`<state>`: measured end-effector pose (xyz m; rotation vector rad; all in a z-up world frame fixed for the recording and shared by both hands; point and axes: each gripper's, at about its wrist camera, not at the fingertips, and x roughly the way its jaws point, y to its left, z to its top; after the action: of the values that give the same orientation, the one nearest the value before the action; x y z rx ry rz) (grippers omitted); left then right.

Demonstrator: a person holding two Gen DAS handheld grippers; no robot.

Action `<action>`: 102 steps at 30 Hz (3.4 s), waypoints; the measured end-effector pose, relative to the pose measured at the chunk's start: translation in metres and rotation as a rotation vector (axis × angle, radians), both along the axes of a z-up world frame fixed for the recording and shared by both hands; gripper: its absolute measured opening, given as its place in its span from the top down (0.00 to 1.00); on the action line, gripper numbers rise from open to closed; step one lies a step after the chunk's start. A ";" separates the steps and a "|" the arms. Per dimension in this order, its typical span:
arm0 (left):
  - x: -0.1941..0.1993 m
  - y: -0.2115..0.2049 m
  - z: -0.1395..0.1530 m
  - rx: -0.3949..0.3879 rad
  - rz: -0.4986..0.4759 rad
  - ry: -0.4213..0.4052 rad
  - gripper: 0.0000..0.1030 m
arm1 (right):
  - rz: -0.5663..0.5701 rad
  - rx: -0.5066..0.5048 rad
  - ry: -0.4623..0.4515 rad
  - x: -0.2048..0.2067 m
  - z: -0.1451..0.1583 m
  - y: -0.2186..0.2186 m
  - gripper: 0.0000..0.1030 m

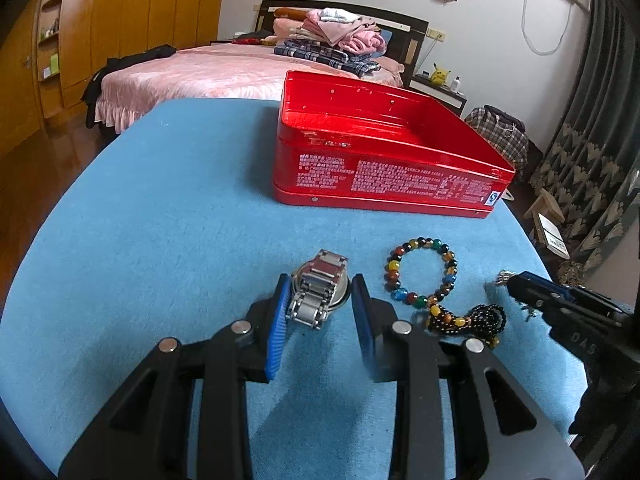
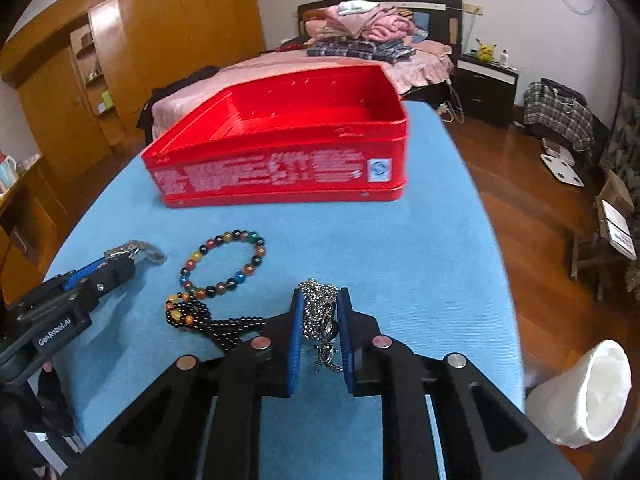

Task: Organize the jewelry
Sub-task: 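Carry the watch over the red box with the left tool while the right tool carries the chain, then release the watch into the box with the left tool while the right tool drops the chain, then withdraw both open tools from the box back over the table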

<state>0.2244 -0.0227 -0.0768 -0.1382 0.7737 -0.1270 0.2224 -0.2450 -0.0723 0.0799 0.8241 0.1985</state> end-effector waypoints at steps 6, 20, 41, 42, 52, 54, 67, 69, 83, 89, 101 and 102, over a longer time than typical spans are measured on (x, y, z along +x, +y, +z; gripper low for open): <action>-0.005 -0.003 0.010 -0.002 -0.003 -0.030 0.72 | -0.009 0.012 -0.047 -0.004 0.019 -0.006 0.84; -0.015 0.000 0.048 -0.033 0.012 -0.134 0.72 | 0.034 0.036 -0.148 -0.017 0.058 0.003 0.84; 0.025 -0.008 0.089 -0.050 0.031 -0.228 0.72 | 0.056 0.058 -0.241 0.027 0.097 0.018 0.84; 0.029 -0.008 0.091 -0.050 0.030 -0.233 0.72 | 0.057 0.059 -0.244 0.031 0.098 0.018 0.84; 0.061 -0.016 0.098 -0.047 0.016 -0.266 0.72 | 0.056 0.055 -0.258 0.064 0.101 0.022 0.84; 0.069 -0.017 0.098 -0.051 0.013 -0.269 0.72 | 0.058 0.054 -0.264 0.071 0.102 0.023 0.84; 0.124 -0.031 0.088 -0.056 -0.019 -0.258 0.72 | 0.029 0.052 -0.223 0.118 0.081 0.018 0.84; 0.132 -0.034 0.085 -0.046 -0.025 -0.254 0.72 | 0.022 0.053 -0.214 0.123 0.077 0.016 0.84; 0.157 -0.039 0.067 -0.029 -0.029 -0.206 0.60 | -0.022 0.002 -0.205 0.145 0.065 0.011 0.52; 0.139 -0.029 0.083 -0.026 -0.013 -0.264 0.33 | -0.066 -0.005 -0.264 0.127 0.079 0.000 0.24; 0.075 -0.005 0.099 -0.037 0.016 -0.294 0.11 | -0.062 0.047 -0.308 0.069 0.085 -0.009 0.06; 0.068 -0.003 0.097 -0.035 0.017 -0.291 0.10 | -0.059 0.054 -0.308 0.063 0.083 -0.008 0.06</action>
<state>0.2927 -0.0258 0.0206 -0.1554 0.4797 -0.1415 0.2853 -0.2534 0.0107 0.1206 0.5087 0.1721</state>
